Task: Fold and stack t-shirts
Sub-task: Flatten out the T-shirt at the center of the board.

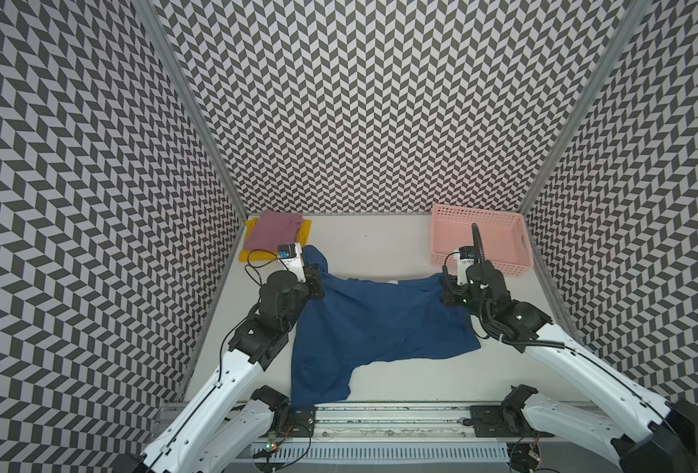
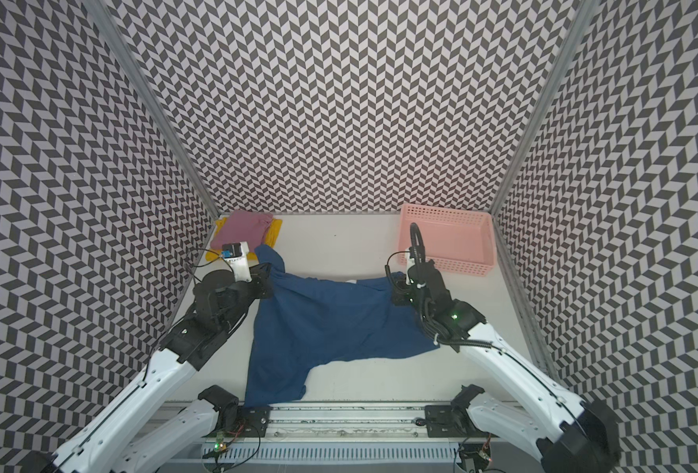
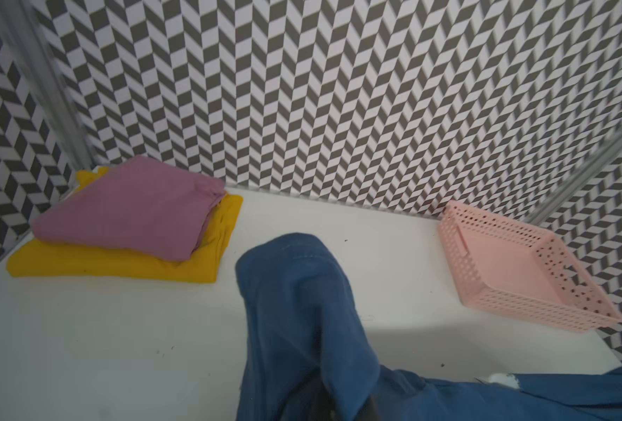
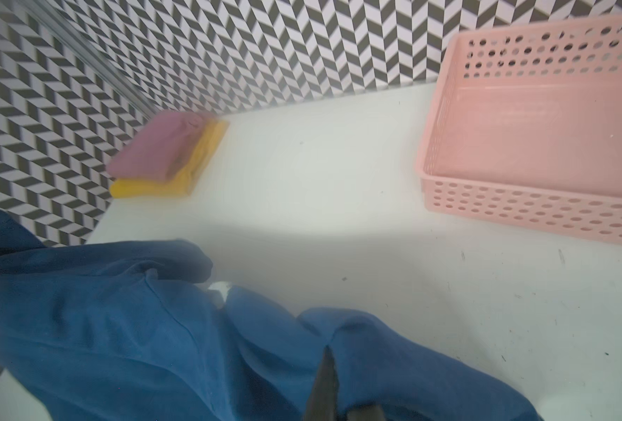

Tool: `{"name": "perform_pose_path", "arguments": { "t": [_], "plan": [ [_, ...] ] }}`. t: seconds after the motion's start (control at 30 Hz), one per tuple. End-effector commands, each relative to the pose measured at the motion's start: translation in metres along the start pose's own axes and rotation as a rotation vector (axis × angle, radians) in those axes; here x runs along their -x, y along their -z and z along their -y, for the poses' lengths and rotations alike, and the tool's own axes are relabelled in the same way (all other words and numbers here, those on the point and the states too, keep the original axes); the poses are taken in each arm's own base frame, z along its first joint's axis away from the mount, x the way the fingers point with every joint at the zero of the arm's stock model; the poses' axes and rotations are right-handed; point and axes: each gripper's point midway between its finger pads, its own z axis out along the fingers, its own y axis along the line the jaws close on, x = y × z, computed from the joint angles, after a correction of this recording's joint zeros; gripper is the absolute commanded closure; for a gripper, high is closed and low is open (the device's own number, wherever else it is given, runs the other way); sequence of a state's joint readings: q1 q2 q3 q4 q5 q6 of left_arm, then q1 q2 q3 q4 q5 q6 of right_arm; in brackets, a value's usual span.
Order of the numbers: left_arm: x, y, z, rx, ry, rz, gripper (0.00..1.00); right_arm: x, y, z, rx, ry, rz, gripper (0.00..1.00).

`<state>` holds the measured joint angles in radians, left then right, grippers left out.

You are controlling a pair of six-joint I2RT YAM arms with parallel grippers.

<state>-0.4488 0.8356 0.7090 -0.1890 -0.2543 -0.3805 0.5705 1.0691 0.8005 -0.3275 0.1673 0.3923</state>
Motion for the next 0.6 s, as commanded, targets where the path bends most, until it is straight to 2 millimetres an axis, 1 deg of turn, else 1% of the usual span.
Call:
{"name": "perform_pose_path", "arguments": {
  "t": [0.0,0.07,0.13,0.27,0.3,0.37,0.43,0.47,0.53,0.57],
  "plan": [
    [0.024,-0.007,-0.021,0.117,0.11,0.158,1.0,0.022,-0.025,0.004,0.015,-0.045,0.1,1.0],
    [0.019,-0.019,-0.029,0.168,0.099,0.175,1.0,0.02,-0.044,0.006,0.015,-0.057,0.085,1.0],
    [0.015,-0.035,-0.033,0.206,0.087,0.153,1.0,0.019,-0.065,0.008,-0.008,-0.044,0.065,1.0],
    [0.011,-0.072,-0.024,0.213,0.064,0.091,1.0,0.005,-0.107,0.005,-0.004,-0.031,-0.072,1.0],
    [0.011,-0.08,-0.021,0.208,0.056,0.087,1.0,0.001,-0.114,0.003,0.007,-0.029,-0.089,1.0],
    [0.013,-0.089,-0.017,0.204,0.067,0.083,1.0,-0.001,-0.119,-0.001,0.029,-0.036,-0.09,1.0],
    [0.025,-0.093,-0.008,0.172,0.056,0.11,1.0,0.007,-0.12,-0.001,0.026,-0.037,-0.057,1.0],
    [0.034,-0.096,-0.005,0.17,0.051,0.122,1.0,0.018,-0.12,-0.001,0.016,-0.031,-0.028,1.0],
    [0.059,-0.101,0.002,0.168,0.04,0.141,1.0,0.046,-0.12,-0.005,0.004,-0.012,0.024,1.0],
    [0.08,-0.104,0.009,0.155,0.022,0.162,1.0,0.067,-0.12,-0.007,0.003,-0.004,0.056,1.0]
  ]
}}
